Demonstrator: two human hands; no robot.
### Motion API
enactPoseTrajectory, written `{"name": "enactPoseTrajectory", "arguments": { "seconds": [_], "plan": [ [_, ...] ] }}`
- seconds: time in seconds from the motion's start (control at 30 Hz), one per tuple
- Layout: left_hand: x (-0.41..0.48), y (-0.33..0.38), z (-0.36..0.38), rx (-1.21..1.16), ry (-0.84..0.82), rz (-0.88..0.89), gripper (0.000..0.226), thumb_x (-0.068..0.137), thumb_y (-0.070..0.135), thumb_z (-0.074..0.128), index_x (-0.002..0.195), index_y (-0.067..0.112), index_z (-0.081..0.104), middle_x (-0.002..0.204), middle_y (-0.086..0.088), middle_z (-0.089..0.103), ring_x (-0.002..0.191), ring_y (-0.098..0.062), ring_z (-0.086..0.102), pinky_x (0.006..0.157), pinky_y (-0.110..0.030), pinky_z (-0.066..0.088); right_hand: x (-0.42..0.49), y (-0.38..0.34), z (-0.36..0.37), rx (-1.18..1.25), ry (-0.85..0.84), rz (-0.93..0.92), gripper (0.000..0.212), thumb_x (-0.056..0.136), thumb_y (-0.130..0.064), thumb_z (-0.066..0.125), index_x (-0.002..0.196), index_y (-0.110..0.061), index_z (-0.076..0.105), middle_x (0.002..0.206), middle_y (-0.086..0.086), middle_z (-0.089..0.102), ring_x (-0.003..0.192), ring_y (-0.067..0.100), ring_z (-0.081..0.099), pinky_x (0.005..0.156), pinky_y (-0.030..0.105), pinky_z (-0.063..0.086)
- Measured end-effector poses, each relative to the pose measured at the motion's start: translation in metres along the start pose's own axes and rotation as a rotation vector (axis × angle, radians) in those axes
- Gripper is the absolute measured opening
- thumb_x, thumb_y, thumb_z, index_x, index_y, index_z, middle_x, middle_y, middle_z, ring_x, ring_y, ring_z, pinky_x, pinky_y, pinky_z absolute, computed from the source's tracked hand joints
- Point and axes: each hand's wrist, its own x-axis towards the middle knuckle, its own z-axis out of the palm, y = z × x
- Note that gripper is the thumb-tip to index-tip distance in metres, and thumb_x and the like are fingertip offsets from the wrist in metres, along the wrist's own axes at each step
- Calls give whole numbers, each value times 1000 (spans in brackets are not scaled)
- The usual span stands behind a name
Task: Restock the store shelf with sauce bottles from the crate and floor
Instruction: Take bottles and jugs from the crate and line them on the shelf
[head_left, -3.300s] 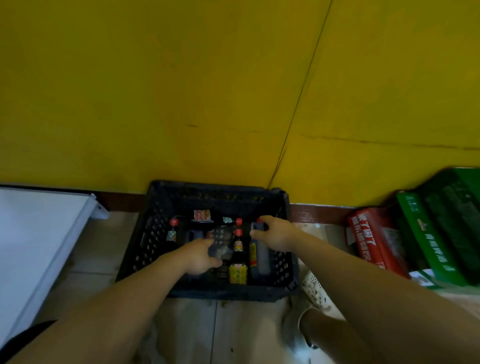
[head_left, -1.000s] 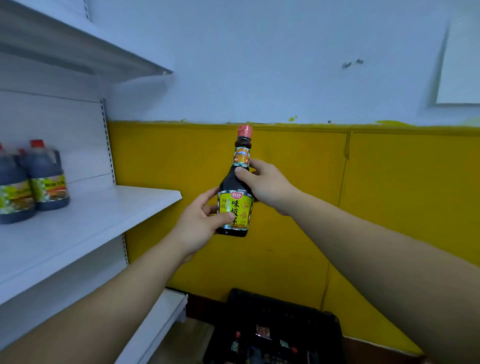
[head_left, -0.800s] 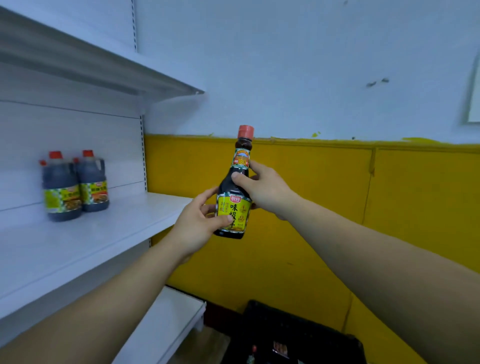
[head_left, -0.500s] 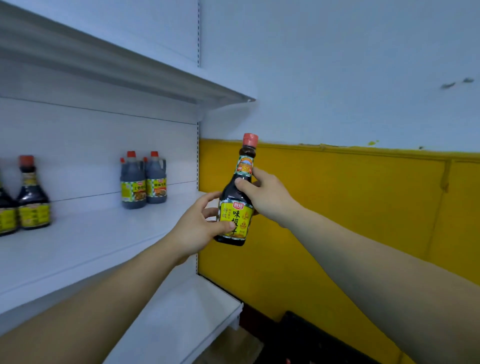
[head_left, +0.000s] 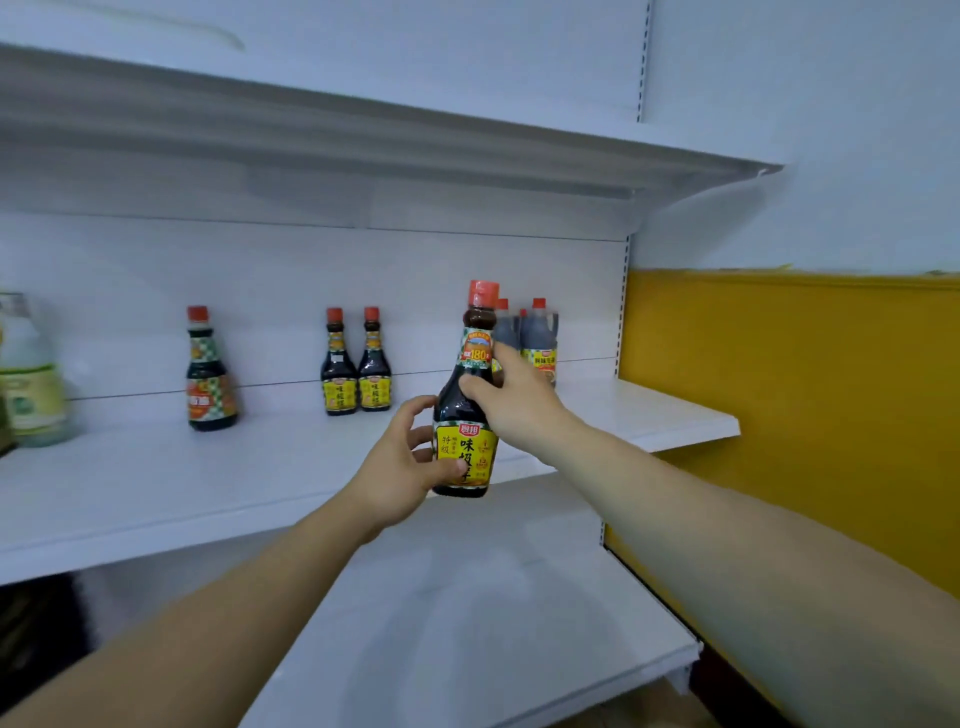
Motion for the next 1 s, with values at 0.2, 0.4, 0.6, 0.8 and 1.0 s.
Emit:
{"name": "enactPoseTrajectory", "arguments": {
  "seconds": [0.2, 0.4, 0.6, 0.8, 1.0],
  "plan": [
    [12, -19, -42, 169, 110, -42, 74, 86, 10, 67, 143, 33, 24, 127, -6, 57, 114, -19, 59, 81, -22, 50, 36, 0, 46, 83, -86, -1, 35, 95, -24, 55, 129, -22, 49, 101, 1, 64, 88, 16, 64, 75, 33, 54],
    [38, -52, -81, 790, 89, -255, 71, 91, 45, 56, 151, 27, 21, 153, -5, 33, 137, -23, 37, 106, -32, 33, 78, 23, 69, -15, -148, -16, 38, 97, -28, 52, 134, -25, 43, 112, 0, 61, 99, 19, 58, 79, 30, 46],
    [65, -81, -105, 1107, 17, -407, 57, 96, 55, 35, 146, 26, 34, 155, 1, 29, 142, -20, 27, 117, -48, 16, 113, 57, 83, -15, -177, 24, 42, 97, -28, 53, 136, -26, 40, 121, 3, 61, 106, 23, 58, 87, 37, 50],
    [94, -96, -116, 1251, -95, -539, 69, 89, 71, 19, 150, 40, 12, 162, 4, 1, 148, -25, -2, 113, -62, -1, 138, 85, 98, 39, -171, 46, 43, 97, -25, 52, 139, -26, 39, 119, 0, 59, 102, 19, 57, 81, 29, 44],
    [108, -113, -120, 1308, -144, -562, 73, 87, 74, 14, 150, 40, 3, 161, 4, -5, 148, -25, -6, 112, -65, -1, 175, 106, 117, 46, -149, 59, 44, 99, -29, 52, 139, -20, 36, 115, -2, 56, 99, 17, 54, 81, 30, 42]
  ]
}}
